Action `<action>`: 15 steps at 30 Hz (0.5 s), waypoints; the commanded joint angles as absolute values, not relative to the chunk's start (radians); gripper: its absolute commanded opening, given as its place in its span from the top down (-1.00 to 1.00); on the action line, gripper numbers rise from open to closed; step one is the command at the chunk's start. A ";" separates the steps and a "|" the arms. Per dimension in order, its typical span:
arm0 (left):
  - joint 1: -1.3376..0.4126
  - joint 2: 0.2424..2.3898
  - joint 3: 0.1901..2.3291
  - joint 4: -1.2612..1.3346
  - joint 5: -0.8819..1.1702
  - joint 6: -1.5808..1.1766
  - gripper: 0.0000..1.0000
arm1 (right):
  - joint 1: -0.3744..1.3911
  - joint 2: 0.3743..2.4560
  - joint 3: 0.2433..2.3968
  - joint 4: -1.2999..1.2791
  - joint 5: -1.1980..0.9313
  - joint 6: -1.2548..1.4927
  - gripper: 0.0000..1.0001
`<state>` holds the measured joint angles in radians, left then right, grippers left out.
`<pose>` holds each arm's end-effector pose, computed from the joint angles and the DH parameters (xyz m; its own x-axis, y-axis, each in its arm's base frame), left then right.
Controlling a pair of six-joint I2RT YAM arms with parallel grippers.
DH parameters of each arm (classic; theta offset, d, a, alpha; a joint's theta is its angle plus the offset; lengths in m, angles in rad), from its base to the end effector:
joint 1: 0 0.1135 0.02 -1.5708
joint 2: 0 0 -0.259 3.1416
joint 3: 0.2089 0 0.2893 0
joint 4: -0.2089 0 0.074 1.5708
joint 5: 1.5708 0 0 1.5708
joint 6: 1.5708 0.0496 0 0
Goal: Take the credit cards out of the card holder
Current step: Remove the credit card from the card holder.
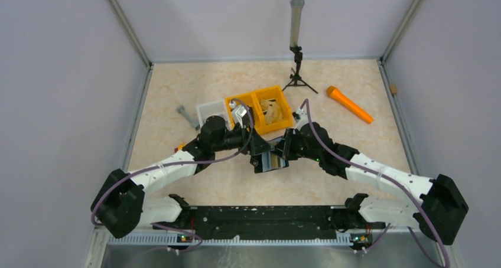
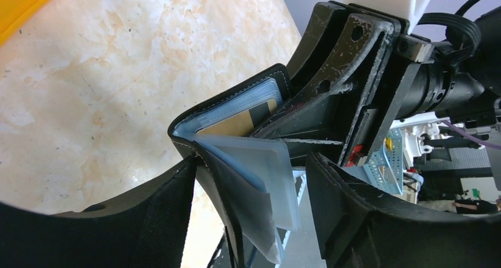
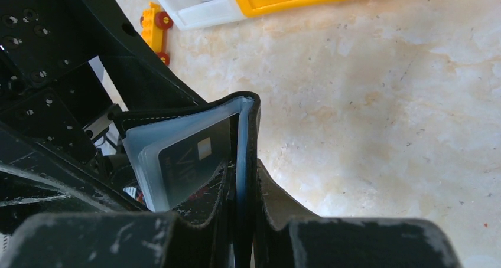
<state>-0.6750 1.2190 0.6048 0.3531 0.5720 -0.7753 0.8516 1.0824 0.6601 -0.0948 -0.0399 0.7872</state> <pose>0.2240 -0.2137 0.2127 -0.7975 -0.1155 -0.5922 0.5258 0.3483 -0.7760 0.1886 0.2184 0.2199 -0.7786 0.1853 -0.5996 -0.3160 0.7097 0.6297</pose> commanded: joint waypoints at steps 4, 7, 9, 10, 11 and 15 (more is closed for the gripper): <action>-0.663 1.179 0.585 0.436 0.602 -0.785 -0.47 | 0.829 1.077 0.640 0.033 -0.128 0.828 1.00; -0.657 1.175 0.580 0.436 0.609 -0.785 -0.49 | 0.825 1.076 0.640 0.033 -0.131 0.828 1.00; -0.654 1.168 0.576 0.436 0.611 -0.785 -0.54 | 0.819 1.075 0.637 0.035 -0.140 0.829 1.00; -0.654 1.164 0.572 0.436 0.612 -0.783 -0.55 | 0.817 1.073 0.635 0.040 -0.146 0.831 1.00; -0.651 1.162 0.569 0.436 0.612 -0.783 -0.55 | 0.815 1.073 0.633 0.044 -0.151 0.834 1.00; -0.646 1.158 0.566 0.437 0.619 -0.786 -0.52 | 0.805 1.064 0.625 0.054 -0.173 0.845 1.00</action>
